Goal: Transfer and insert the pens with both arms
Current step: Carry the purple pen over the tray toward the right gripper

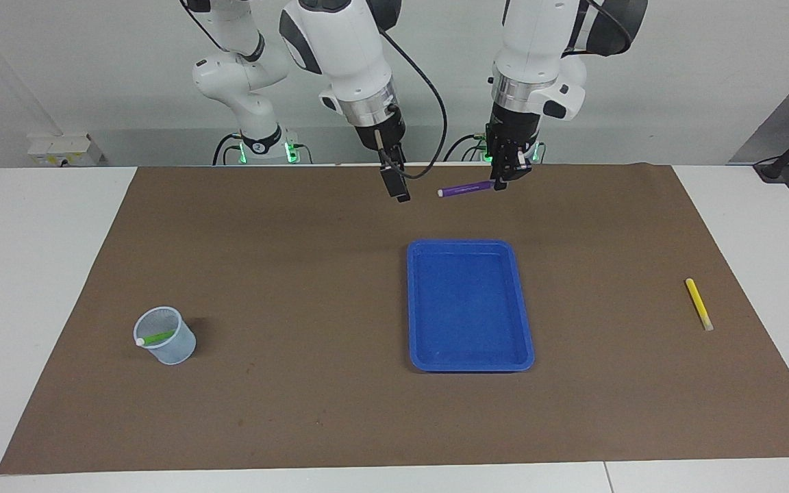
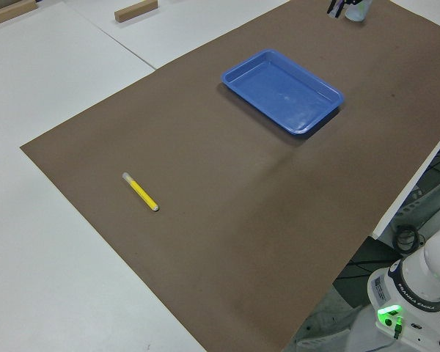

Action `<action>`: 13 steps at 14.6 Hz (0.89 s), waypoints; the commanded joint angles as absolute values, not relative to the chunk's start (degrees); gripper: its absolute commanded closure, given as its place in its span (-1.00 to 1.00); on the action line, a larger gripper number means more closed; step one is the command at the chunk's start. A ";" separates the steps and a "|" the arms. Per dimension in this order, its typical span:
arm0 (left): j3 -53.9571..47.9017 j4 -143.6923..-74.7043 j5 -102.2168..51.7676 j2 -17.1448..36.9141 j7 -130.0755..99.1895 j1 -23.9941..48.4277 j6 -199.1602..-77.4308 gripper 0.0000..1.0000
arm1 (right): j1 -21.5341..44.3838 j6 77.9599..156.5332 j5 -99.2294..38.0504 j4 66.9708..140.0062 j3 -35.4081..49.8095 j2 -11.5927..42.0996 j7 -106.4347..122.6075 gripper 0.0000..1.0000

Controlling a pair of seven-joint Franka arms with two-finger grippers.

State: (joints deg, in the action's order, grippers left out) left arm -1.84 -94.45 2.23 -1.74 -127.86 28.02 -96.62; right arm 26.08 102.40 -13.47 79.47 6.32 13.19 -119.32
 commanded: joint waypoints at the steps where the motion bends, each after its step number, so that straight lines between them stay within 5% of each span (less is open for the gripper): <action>1: -1.05 -96.94 3.52 -3.69 -129.46 29.71 -98.17 1.00 | 27.32 102.13 -12.57 73.31 6.33 17.66 -120.06 -1.00; 13: -1.67 -96.94 3.52 -3.69 -131.92 31.90 -99.14 1.00 | 30.59 102.30 -9.32 74.09 6.33 17.49 -116.54 -0.97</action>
